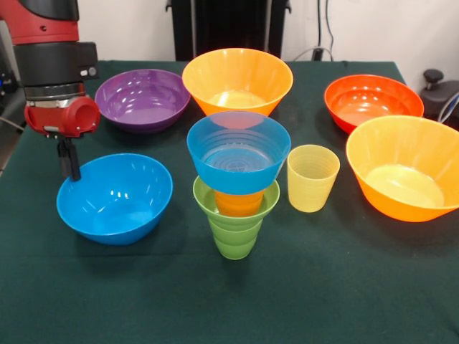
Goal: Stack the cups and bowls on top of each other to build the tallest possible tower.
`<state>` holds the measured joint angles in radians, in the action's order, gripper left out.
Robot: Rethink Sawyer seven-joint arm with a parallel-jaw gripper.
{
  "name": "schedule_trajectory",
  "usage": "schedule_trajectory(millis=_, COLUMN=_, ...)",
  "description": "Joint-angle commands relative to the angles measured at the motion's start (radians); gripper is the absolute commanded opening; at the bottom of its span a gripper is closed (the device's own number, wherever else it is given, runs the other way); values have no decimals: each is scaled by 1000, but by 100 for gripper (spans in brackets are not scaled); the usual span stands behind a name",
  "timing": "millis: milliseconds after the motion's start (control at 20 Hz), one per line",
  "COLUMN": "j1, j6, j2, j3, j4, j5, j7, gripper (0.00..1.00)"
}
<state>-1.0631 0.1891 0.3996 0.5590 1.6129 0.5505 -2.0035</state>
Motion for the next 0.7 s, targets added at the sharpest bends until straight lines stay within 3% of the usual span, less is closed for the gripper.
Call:
schedule_trajectory(millis=50, j1=21, j6=-3, j2=-59, j3=-42, j4=-18, j5=87, j7=43, gripper=0)
schedule_trajectory(millis=450, j1=36, j6=-30, j2=-103, j3=-38, j4=-52, j5=95, j7=39, gripper=0)
schedule_trajectory(millis=700, j1=33, j6=10, j2=-46, j3=-28, j4=-34, j5=67, j7=41, gripper=0)
